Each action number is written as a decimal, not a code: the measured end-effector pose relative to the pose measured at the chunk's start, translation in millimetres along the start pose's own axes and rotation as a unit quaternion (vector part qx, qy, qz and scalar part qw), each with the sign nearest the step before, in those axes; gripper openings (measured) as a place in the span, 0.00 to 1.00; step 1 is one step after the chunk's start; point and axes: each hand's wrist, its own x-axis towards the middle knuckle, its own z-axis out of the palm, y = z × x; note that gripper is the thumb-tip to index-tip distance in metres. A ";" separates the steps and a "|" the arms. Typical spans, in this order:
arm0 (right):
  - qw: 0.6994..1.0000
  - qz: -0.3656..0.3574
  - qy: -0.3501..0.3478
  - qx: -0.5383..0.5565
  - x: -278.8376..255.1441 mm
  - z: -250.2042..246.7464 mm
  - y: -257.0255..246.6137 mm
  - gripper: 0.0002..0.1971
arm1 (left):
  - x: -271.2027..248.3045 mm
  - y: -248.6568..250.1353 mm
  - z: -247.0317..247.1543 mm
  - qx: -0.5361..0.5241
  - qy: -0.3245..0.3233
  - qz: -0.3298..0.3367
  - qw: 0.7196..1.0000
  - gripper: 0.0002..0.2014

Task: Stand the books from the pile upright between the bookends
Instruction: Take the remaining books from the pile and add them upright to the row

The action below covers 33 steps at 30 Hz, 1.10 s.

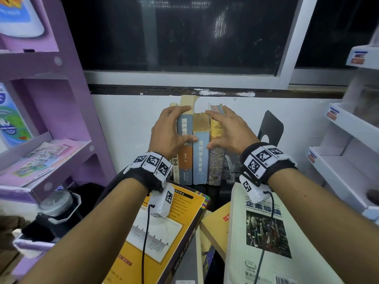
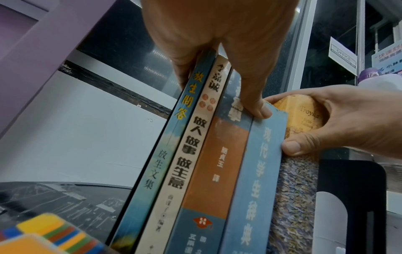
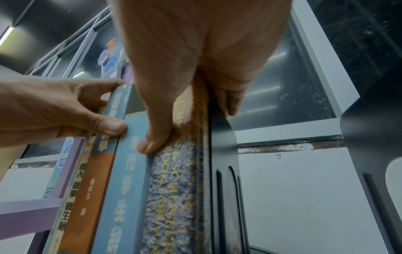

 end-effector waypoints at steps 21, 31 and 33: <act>0.999 -0.016 0.022 -0.022 -3.2 7.0 1.6 0.52 | -2.4 -0.9 -0.8 -0.011 -0.001 0.001 1.000 0.40; 0.999 -0.015 0.021 -0.043 -0.9 8.6 -0.3 0.56 | -2.2 0.7 -1.5 -0.008 0.002 0.006 1.000 0.41; 0.999 -0.014 0.023 -0.039 -1.4 8.7 -0.3 0.56 | -2.2 0.3 -1.4 -0.011 0.005 0.005 1.000 0.41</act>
